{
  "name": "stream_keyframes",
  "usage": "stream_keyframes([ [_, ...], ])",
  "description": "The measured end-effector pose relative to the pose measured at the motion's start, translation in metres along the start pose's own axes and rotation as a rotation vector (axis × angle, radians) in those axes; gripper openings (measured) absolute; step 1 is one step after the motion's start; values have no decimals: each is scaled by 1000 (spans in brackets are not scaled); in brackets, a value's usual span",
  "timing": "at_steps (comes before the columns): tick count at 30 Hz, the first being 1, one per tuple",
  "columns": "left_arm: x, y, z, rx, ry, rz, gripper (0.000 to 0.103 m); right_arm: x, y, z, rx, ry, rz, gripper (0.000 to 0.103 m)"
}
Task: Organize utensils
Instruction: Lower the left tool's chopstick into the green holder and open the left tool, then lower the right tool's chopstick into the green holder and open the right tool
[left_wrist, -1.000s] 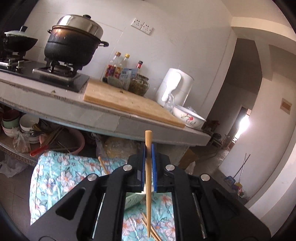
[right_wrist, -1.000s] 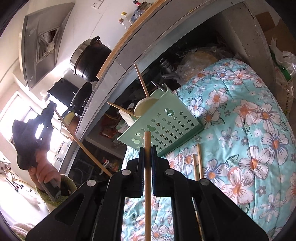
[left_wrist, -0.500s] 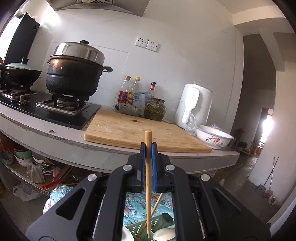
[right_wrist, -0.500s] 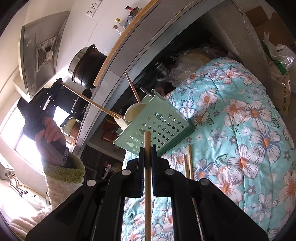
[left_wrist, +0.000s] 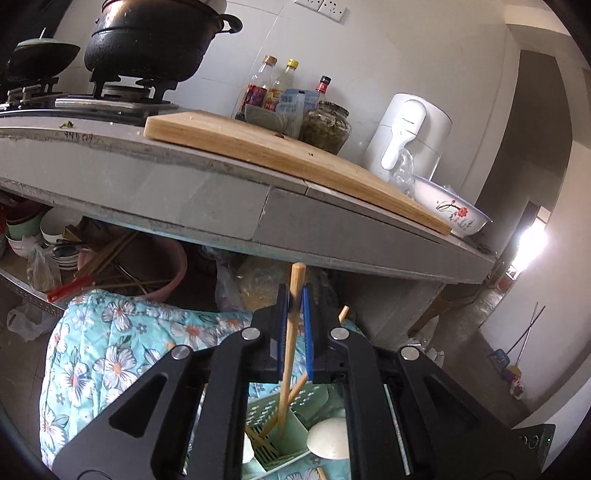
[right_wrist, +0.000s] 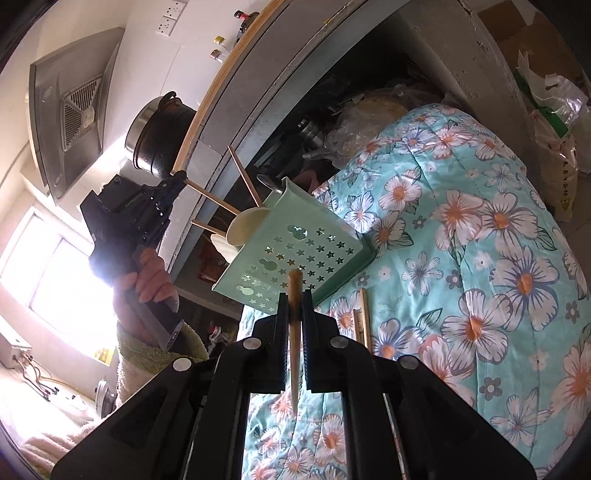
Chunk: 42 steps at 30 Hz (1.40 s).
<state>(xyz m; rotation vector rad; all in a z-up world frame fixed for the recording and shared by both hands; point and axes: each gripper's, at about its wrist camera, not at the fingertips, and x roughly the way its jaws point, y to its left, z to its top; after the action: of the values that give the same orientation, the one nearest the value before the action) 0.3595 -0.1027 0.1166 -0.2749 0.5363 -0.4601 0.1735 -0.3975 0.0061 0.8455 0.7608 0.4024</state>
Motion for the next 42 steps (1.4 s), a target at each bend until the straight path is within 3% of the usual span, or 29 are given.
stream_keyframes([
  [8, -27, -9, -11, 59, -8, -49, 40, -1, 12, -1, -28, -10, -19, 7],
  [15, -68, -4, -24, 62, -68, -53, 49, -15, 32, -1, -78, -44, -41, 7],
  [25, -122, 29, -72, 11, -121, -33, 59, -31, 91, 25, -237, -111, -61, 7],
  [35, -135, 82, -128, -91, -28, 3, 62, -23, 187, 82, -419, -197, -44, 7],
  [42, -144, 104, -139, -131, -39, 12, 62, 0, 225, 119, -444, -221, -56, 7],
])
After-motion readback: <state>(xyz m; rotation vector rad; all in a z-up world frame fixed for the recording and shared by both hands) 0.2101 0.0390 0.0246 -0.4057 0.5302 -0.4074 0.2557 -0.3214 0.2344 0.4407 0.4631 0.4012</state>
